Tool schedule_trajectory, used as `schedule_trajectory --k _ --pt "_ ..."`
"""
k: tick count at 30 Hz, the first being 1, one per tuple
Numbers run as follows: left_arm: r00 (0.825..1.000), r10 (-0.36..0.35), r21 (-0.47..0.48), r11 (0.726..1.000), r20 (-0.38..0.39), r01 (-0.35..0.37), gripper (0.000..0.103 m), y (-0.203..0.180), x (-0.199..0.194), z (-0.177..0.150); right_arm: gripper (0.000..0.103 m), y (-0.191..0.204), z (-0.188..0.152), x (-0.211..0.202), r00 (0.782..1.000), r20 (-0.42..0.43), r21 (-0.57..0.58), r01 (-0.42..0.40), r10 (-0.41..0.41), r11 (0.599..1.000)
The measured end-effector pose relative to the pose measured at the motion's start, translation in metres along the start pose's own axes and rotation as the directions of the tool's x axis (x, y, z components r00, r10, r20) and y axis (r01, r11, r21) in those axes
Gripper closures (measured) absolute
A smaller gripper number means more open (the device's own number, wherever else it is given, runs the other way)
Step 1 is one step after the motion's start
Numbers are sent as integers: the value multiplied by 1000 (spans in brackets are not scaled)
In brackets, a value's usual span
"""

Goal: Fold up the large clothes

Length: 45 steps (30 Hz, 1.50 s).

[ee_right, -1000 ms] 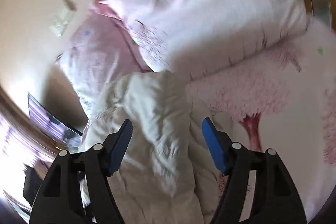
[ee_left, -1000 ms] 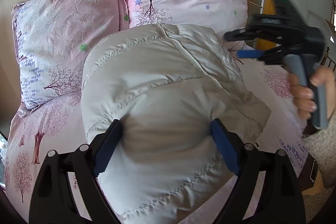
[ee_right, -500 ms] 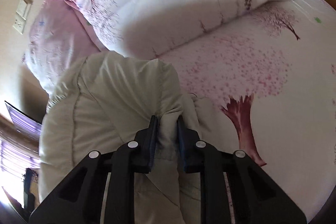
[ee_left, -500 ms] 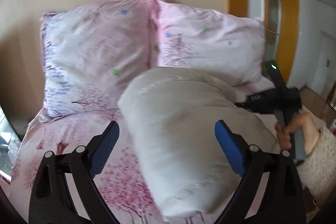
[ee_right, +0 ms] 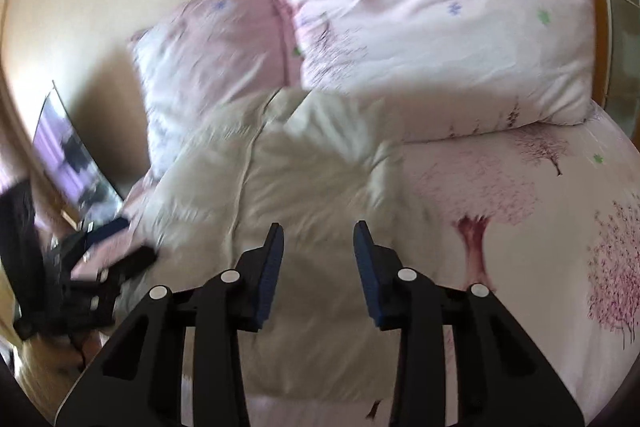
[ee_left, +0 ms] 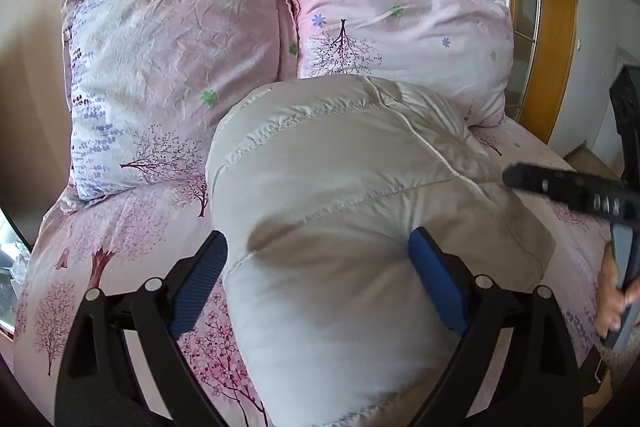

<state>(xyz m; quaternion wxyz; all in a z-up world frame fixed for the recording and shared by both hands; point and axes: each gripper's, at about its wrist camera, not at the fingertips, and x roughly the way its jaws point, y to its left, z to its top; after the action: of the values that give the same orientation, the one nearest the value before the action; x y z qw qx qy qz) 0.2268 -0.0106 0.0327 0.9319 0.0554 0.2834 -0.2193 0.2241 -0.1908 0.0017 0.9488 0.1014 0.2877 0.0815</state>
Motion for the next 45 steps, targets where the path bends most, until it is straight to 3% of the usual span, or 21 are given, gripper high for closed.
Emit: schedule_trajectory --k 4,13,19,26,30,32,38,39,41,42,43,45 --pt "1000 -11 -6 1000 -12 11 11 0 0 -2 65 -5 -14 23 995 -84 -4 56 -57 998" --pt "998 -35 -6 999 -57 35 11 -5 11 -6 65 -30 -29 51 989 -146 66 44 -34 997" --pt "999 -7 -8 1000 -53 7 11 -9 12 -7 65 -35 -32 49 992 -126 95 31 -19 995" --pt "999 13 -42 999 32 -12 12 1 -32 -18 65 -13 -41 -5 999 -15 42 53 -52 998" --pt "999 31 -26 999 14 -31 12 3 -33 -27 66 -6 -58 3 990 -71 -16 121 -122 992" --pt "1000 4 -45 999 -15 -4 11 4 -22 -33 66 -10 -62 19 981 -120 -14 152 -152 988" --pt "998 -69 -146 987 3 69 11 10 -18 -41 65 -17 -61 20 983 -100 15 156 -154 988" --pt "997 -80 -153 985 23 83 11 11 -25 -44 63 -16 -61 14 985 -83 19 155 -153 988" --pt "994 -85 -162 982 67 95 3 13 -37 -47 41 -14 -61 -5 984 -36 21 176 -175 984" --pt "992 -76 -170 981 97 92 2 14 -47 -51 23 -14 -61 -12 983 -13 22 183 -182 983" --pt "991 -63 -175 981 122 84 2 15 -56 -54 14 -13 -63 -21 982 19 25 186 -187 982" --pt "989 -30 -179 982 142 56 2 16 -68 -58 7 -9 -65 -34 978 63 15 196 -197 980"
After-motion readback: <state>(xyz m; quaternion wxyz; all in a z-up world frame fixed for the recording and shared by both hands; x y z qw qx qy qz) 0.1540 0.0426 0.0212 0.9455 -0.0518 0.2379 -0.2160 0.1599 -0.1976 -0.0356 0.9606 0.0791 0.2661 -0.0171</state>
